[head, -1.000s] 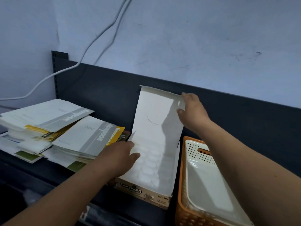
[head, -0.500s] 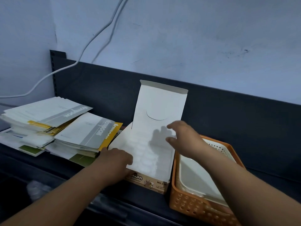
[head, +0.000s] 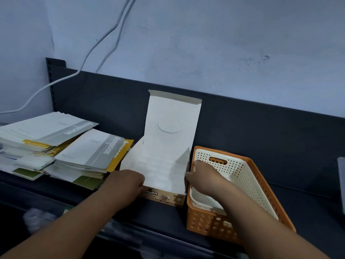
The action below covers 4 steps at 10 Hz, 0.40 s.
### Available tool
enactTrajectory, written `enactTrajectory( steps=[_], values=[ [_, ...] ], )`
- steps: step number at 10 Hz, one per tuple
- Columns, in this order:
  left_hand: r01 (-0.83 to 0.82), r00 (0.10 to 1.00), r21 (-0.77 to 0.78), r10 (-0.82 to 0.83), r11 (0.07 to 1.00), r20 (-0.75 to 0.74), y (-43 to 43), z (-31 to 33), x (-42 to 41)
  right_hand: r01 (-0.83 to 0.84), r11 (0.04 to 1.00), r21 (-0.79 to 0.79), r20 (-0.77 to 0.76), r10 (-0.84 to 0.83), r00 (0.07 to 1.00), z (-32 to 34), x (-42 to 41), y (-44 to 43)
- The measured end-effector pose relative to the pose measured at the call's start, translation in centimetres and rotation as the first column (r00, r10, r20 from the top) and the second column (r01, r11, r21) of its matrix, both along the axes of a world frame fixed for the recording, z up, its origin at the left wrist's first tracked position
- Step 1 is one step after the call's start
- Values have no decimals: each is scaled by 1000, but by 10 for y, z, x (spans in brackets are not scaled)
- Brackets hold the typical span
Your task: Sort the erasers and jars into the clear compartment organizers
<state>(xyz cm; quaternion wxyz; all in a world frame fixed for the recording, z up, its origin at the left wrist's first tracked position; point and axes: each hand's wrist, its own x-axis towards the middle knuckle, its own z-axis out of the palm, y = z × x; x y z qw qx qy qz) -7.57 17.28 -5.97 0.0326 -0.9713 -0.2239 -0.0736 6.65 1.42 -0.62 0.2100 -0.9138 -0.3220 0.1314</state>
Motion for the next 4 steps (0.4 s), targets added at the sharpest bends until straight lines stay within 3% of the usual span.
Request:
enactTrajectory(
  steps=[3,4],
  values=[
    [-18,1000,-52,19,998,22,-4,-1,3,-45,999,-21,-21,45,999,8,-10,-13],
    [-72,997,34,71,997,16,-10,3,7,-36,999,14,41,36,999,9,-8,-28]
  ],
)
